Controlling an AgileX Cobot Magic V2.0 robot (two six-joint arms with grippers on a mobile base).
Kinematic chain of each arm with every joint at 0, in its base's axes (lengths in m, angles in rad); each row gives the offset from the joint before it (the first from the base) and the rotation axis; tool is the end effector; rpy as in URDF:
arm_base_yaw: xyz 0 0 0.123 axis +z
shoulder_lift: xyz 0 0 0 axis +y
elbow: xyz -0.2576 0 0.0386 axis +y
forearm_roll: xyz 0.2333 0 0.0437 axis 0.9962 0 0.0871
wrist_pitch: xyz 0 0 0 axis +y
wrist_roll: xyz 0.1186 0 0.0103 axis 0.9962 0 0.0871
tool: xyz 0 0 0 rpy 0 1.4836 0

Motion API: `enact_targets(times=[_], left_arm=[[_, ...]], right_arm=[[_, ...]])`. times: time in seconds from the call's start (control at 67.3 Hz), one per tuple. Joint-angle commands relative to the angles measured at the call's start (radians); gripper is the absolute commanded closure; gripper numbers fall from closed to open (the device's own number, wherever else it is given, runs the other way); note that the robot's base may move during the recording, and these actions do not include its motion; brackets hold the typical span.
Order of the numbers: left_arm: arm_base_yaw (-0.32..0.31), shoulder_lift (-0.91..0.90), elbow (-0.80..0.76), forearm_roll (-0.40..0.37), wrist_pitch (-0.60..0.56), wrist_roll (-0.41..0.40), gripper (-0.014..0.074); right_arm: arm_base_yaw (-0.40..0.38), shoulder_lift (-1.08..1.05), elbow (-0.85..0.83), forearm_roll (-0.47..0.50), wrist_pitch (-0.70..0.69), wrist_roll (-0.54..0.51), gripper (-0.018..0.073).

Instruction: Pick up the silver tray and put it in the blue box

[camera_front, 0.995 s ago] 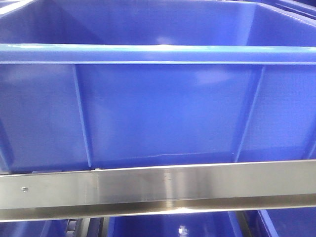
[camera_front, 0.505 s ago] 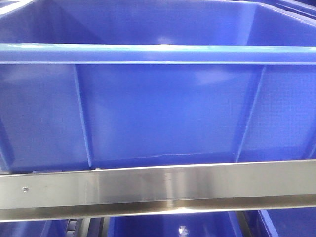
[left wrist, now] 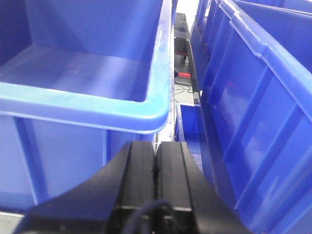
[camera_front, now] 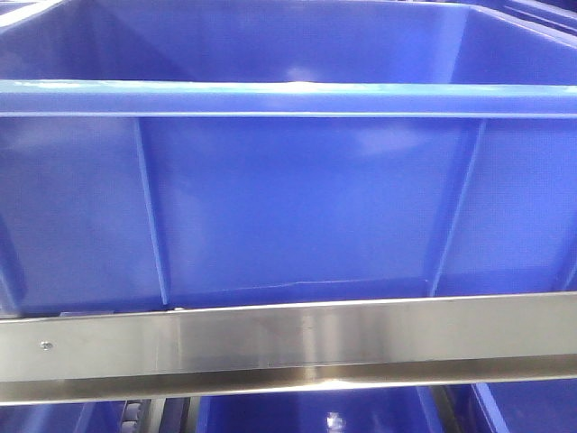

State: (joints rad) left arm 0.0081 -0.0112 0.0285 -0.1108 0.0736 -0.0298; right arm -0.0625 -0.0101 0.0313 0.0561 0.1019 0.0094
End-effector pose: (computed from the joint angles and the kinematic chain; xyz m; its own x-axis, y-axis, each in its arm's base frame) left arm 0.0951 -0.0002 0.1979 -0.0032 -0.1399 -0.9902 -0.0004 0.9902 -0.1399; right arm 0.0950 -0.0053 0.1934 -0.0319 0.0673 -0.9972 0.0590 0.9961 0.0653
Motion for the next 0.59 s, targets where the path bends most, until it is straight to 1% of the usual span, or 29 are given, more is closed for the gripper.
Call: enact_targets(times=[0.0,0.579], left_arm=[[0.001,-0.017,-0.002,-0.008,-0.086,0.002,0.0701],[0.001,-0.017,-0.002,-0.008,-0.085,0.002,0.0701]], right_arm=[[0.01,-0.021,0.002,0.001,-0.095,-0.009,0.0505],[0.01,-0.021,0.002,0.001,-0.095,-0.009,0.0505]])
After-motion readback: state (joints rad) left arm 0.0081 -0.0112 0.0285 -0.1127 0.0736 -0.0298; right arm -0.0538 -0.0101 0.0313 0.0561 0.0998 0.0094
